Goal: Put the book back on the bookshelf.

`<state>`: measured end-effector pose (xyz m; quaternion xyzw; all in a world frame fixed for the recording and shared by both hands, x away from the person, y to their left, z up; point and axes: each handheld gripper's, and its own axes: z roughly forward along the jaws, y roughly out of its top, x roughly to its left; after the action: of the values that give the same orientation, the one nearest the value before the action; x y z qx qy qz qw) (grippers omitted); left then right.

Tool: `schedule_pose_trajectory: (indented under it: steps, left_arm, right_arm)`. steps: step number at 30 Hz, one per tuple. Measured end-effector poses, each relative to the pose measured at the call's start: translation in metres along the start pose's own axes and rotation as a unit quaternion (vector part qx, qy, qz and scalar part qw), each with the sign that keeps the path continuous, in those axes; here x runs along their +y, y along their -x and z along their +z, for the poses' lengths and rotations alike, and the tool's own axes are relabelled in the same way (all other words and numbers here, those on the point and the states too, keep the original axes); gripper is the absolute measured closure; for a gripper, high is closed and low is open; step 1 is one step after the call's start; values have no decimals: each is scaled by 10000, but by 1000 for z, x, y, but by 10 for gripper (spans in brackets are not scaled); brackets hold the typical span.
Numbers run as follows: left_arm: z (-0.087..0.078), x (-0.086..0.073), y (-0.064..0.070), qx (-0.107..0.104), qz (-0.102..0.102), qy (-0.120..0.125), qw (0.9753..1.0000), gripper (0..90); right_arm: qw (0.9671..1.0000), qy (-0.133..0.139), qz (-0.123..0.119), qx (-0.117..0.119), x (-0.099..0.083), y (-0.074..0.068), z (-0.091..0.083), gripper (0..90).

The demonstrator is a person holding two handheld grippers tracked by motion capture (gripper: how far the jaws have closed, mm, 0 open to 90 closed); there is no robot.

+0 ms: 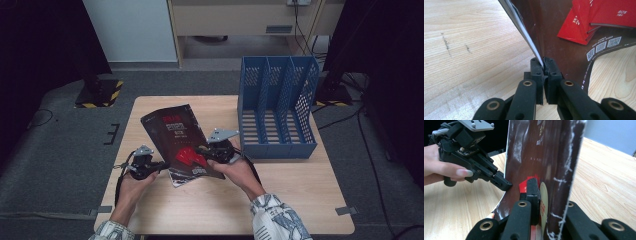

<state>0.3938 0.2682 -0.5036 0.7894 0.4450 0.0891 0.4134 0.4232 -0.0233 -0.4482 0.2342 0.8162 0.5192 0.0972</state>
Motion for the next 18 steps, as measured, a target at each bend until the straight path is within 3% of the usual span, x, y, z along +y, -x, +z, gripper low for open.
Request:
schedule_pose_trajectory:
  steps: [18]
  left_arm:
    - [-3, 3, 4, 40, 124, 83, 9999, 872]
  right_arm:
    - [9999, 85, 68, -30, 4, 1, -6, 771]
